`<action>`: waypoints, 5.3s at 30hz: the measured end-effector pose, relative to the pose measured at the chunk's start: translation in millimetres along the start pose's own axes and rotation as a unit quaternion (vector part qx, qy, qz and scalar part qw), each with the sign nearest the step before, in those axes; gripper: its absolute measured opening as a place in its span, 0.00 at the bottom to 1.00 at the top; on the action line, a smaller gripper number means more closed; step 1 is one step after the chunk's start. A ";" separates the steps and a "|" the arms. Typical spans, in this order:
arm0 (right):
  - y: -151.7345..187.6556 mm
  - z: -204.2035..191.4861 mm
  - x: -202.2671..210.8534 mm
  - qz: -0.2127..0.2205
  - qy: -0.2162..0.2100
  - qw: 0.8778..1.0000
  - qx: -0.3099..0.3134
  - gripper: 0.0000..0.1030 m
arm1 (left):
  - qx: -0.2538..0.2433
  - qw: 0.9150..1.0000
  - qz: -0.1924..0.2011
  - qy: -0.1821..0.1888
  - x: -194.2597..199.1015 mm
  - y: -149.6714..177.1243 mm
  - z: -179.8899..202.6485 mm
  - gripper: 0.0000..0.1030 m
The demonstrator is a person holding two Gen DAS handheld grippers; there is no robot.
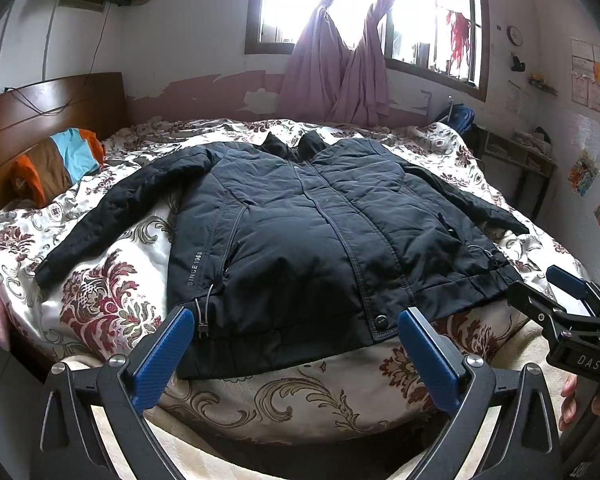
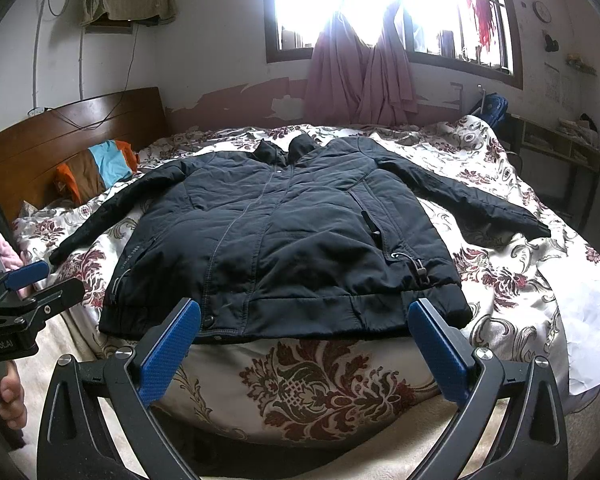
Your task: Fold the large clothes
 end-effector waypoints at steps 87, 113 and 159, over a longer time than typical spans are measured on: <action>-46.0 330.6 -422.4 -0.105 0.050 0.837 -0.534 0.84 | -0.028 0.994 -0.103 -0.023 -466.4 -253.8 118.1 1.00; -100.0 317.2 -365.1 -0.004 0.139 0.901 -0.411 0.12 | -0.045 0.991 -0.127 0.013 -456.0 -242.0 119.7 1.00; -69.6 -14.2 -192.7 -0.077 -0.079 0.992 0.055 0.67 | 0.192 0.965 -0.082 0.158 -216.9 -125.1 -169.9 1.00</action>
Point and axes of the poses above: each gripper's, at about its wrist camera, not at the fingertips, and x roughly against the way its jaws point, z to its right, y to its underside, the point moved 6 cm from there along -x, roughly the way its jaws point, and after that the axes turned 14 degrees about y, right-handed, at the moved point
